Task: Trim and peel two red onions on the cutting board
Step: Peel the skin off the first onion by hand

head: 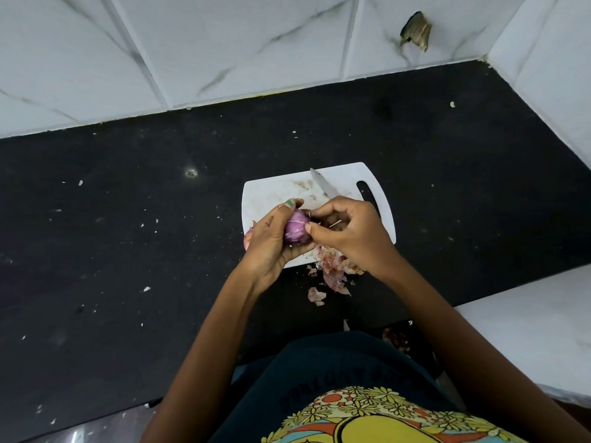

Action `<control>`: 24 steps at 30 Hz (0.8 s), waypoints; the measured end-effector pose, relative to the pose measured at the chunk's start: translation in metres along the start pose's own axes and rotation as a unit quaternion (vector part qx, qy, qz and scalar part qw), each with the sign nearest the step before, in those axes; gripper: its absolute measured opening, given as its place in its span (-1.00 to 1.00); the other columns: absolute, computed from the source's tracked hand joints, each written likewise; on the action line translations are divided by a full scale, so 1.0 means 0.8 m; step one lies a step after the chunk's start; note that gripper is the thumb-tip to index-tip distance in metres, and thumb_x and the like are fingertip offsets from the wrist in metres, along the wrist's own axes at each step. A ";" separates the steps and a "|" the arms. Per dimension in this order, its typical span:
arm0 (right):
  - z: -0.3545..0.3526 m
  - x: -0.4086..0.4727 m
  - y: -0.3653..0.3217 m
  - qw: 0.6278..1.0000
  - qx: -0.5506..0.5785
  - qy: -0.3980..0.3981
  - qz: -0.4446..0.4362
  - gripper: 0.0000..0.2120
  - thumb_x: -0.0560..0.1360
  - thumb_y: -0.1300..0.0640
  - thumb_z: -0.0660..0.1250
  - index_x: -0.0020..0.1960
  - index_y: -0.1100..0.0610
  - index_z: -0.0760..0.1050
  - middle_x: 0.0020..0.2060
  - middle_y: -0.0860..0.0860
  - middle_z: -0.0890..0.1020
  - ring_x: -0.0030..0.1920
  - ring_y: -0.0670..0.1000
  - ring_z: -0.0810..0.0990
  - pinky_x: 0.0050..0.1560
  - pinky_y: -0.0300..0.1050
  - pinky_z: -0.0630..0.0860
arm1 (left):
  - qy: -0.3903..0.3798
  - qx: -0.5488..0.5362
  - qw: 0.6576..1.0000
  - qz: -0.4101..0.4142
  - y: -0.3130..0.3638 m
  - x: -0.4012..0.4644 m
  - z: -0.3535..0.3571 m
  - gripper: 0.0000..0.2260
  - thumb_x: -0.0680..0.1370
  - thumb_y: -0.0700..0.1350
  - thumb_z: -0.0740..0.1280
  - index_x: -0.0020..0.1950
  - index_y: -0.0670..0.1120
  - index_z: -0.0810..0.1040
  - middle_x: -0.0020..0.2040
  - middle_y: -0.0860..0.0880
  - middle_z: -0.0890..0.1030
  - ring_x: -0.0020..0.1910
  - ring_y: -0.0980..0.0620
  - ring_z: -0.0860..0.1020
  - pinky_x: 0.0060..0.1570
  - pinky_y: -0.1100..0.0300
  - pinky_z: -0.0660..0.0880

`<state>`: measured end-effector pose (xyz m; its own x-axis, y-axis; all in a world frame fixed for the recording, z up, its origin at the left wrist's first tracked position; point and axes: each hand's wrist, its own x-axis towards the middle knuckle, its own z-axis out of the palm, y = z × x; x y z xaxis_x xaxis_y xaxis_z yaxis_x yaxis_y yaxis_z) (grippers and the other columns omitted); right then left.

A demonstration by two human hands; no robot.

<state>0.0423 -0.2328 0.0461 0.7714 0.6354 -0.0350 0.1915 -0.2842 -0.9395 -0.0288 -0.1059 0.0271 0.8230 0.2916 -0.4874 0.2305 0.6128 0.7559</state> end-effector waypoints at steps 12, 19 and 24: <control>-0.008 0.005 0.007 1.000 0.026 -0.003 0.004 -0.89 0.51 0.29 0.29 -0.12 0.16 0.57 -0.27 -0.04 0.61 -0.22 -0.07 0.59 -0.18 -0.24 0.53 | -0.058 -0.101 0.993 -0.031 0.005 -0.004 -0.003 -0.76 0.62 0.00 0.16 -0.07 -0.07 0.55 -0.11 -0.03 0.66 -0.22 0.06 0.63 -0.36 0.22 0.58; -0.008 -0.001 0.011 0.995 -0.091 0.036 0.002 -0.56 0.60 -0.02 0.17 -0.35 0.22 0.36 -0.52 0.10 0.38 -0.50 0.03 0.37 -0.44 -0.02 0.35 | -0.066 -0.150 0.986 -0.045 0.006 0.001 -0.008 -0.80 0.54 0.05 0.25 -0.13 -0.05 0.56 -0.18 -0.04 0.59 -0.17 0.02 0.56 -0.43 0.24 0.55; -0.007 0.000 0.006 0.997 -0.075 -0.015 -0.028 -0.79 0.48 0.19 0.39 0.10 0.03 0.53 -0.09 -0.06 0.60 -0.11 -0.18 0.56 -0.17 -0.42 0.44 | -0.060 -0.120 0.991 -0.028 0.004 0.003 -0.008 -0.79 0.51 0.09 0.25 -0.08 -0.04 0.52 -0.13 -0.06 0.60 -0.23 0.07 0.58 -0.40 0.26 0.56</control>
<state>0.0466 -0.2383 0.0435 0.7385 0.6742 0.0043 0.3242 -0.3495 -0.8790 -0.0297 -0.0988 0.0256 0.8720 0.1715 -0.4584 0.1590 0.7864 0.5969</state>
